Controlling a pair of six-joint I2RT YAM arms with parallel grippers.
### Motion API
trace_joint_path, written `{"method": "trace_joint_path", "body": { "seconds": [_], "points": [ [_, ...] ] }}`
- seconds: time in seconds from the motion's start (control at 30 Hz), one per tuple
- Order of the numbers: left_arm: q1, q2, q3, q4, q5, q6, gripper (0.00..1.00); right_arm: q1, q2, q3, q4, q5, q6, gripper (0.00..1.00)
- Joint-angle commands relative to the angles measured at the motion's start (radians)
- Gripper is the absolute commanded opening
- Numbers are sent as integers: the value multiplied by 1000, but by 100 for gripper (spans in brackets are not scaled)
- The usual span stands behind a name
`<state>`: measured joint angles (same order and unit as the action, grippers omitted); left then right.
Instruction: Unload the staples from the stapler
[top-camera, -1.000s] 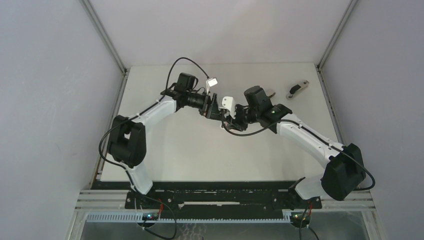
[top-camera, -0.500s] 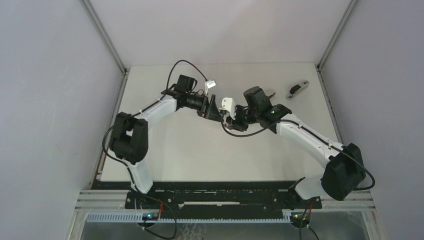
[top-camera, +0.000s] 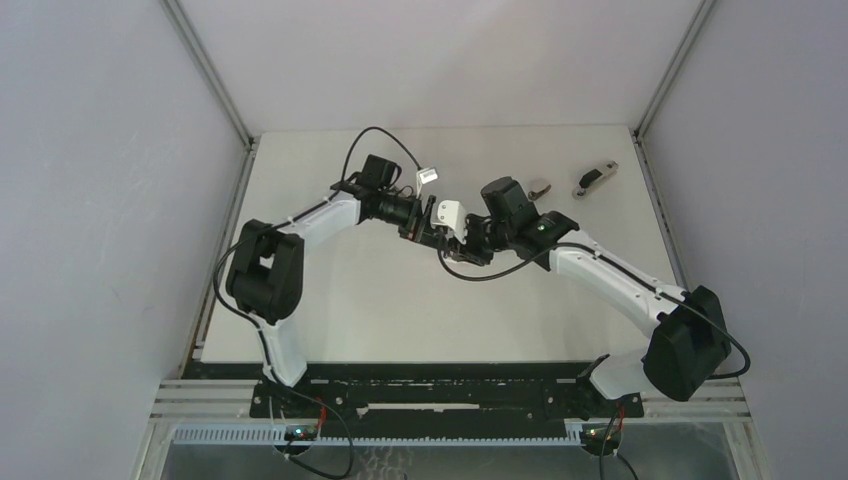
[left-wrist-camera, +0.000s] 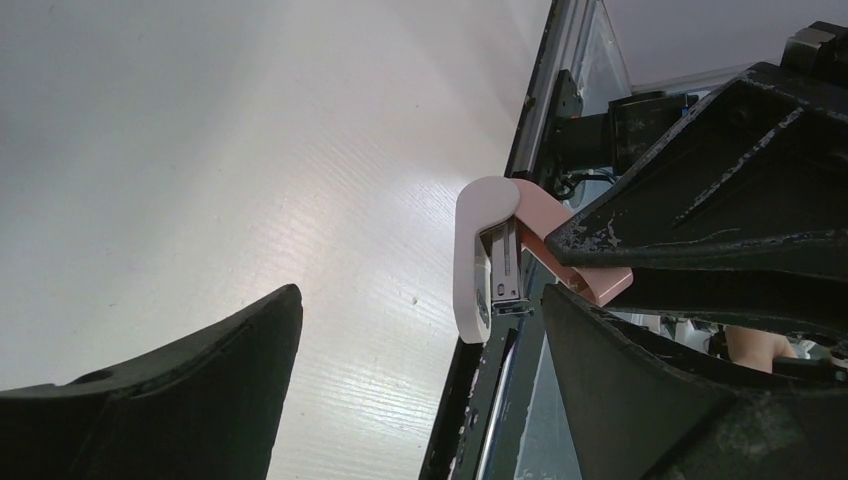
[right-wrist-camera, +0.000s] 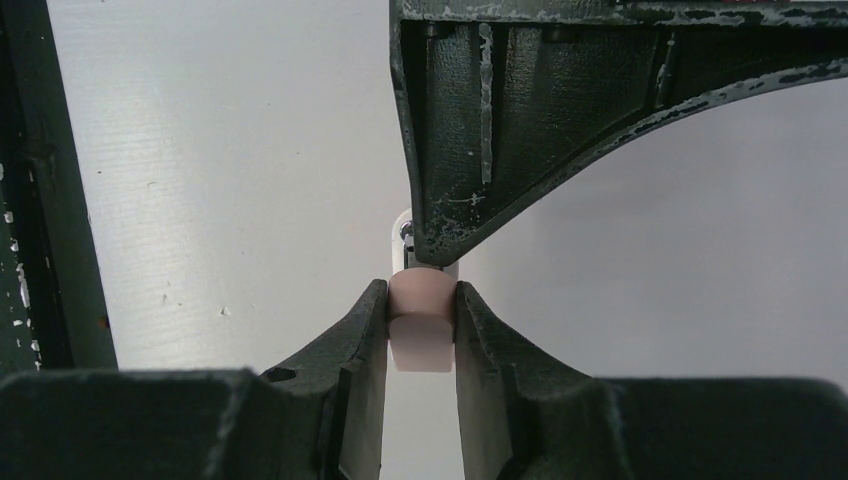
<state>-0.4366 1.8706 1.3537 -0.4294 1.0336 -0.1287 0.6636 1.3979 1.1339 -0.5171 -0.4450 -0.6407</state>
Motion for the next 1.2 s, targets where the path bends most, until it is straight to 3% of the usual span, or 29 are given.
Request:
{"method": "trace_joint_path", "body": {
  "seconds": [0.0, 0.2, 0.47, 0.63, 1.0, 1.17],
  "points": [
    [-12, 3, 10, -2, 52, 19, 93, 18, -13, 1, 46, 16, -14, 0],
    [-23, 18, 12, -9, 81, 29, 85, 23, -21, 1, 48, 15, -10, 0],
    [-26, 35, 15, -13, 172, 37, 60, 24, -43, -12, 60, 12, -13, 0],
    [-27, 27, 12, -13, 197, 37, 52, 24, -39, -16, 65, 20, -17, 0],
    [-36, 31, 15, -14, 206, 29, 51, 24, -42, -23, 91, 38, -2, 0],
    [-38, 35, 16, -14, 206, 28, 40, 25, -39, -31, 101, 47, -5, 0]
  ]
}}
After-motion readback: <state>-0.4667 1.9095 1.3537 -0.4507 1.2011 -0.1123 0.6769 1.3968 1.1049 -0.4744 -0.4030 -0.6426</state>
